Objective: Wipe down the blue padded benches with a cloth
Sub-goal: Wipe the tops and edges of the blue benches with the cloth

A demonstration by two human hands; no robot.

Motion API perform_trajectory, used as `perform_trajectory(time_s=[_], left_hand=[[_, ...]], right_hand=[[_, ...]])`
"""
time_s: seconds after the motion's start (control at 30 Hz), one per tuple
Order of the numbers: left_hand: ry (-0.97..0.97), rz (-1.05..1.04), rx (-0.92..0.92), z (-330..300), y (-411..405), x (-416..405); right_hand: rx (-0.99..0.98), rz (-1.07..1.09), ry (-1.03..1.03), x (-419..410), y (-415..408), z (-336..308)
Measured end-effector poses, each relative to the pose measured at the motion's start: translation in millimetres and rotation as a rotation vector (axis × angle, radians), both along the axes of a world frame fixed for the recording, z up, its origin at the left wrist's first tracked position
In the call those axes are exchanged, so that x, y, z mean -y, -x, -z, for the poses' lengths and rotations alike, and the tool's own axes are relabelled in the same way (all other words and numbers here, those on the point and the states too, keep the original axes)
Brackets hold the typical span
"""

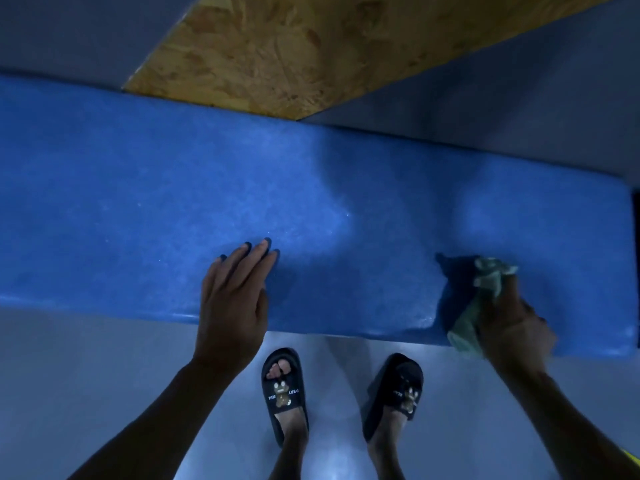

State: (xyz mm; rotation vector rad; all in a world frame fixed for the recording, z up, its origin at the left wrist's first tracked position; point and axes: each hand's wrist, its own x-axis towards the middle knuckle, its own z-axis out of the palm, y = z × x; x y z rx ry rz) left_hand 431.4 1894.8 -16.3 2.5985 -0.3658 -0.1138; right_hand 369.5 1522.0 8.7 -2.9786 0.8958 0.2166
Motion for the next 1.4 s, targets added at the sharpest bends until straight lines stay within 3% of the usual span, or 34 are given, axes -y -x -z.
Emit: perform_trajectory(time_s=[0.2, 0.3, 0.4, 0.53, 0.7, 0.83, 0.9, 1.0, 1.13, 1.23, 1.33, 1.4], left_hand=[[-0.057, 0.027, -0.012, 2.8, -7.9, 2.3], [-0.063, 0.024, -0.02, 1.0, -14.5, 4.2], [-0.05, 0.034, -0.017, -3.0, -16.8, 7.4], [-0.046, 0.038, -0.013, -6.7, -20.0, 9.2], [-0.071, 0.065, 0.019, -1.7, -28.9, 9.9], [-0.132, 0.089, 0.013, 1.2, -39.8, 11.5], [-0.165, 0.125, 0.001, 1.2, -43.0, 12.7], [-0.2, 0.145, -0.008, 4.4, -49.6, 13.2], [-0.218, 0.161, -0.027, 4.8, -58.4, 15.9], [-0.237, 0.17, -0.021, 4.9, -62.1, 16.6], [-0.247, 0.155, -0.041, 5.1, -62.5, 19.0], [-0.244, 0.144, -0.058, 4.5, -63.4, 19.0]], right_hand=[[0.083, 0.11, -0.066, -82.7, -45.2, 16.5], [0.105, -0.082, -0.191, -150.0, -74.8, 24.4], [0.146, -0.396, -0.16, -200.9, -87.8, 26.7], [0.196, -0.589, -0.123, -154.3, -81.5, 24.5], [-0.014, -0.064, -0.007, -26.7, -62.2, 11.8], [0.036, 0.08, -0.04, -53.2, -72.9, 11.5], [0.046, -0.005, -0.102, -96.4, -87.2, 19.4], [0.16, -0.348, -0.127, -161.4, -102.2, 24.0], [0.198, -0.616, -0.112, -159.1, -106.4, 28.6], [0.18, -0.509, -0.064, -94.5, -97.8, 25.9], [0.017, -0.173, -0.02, -25.4, -86.0, 9.6], [-0.002, -0.062, -0.019, -9.7, -83.4, 5.6]])
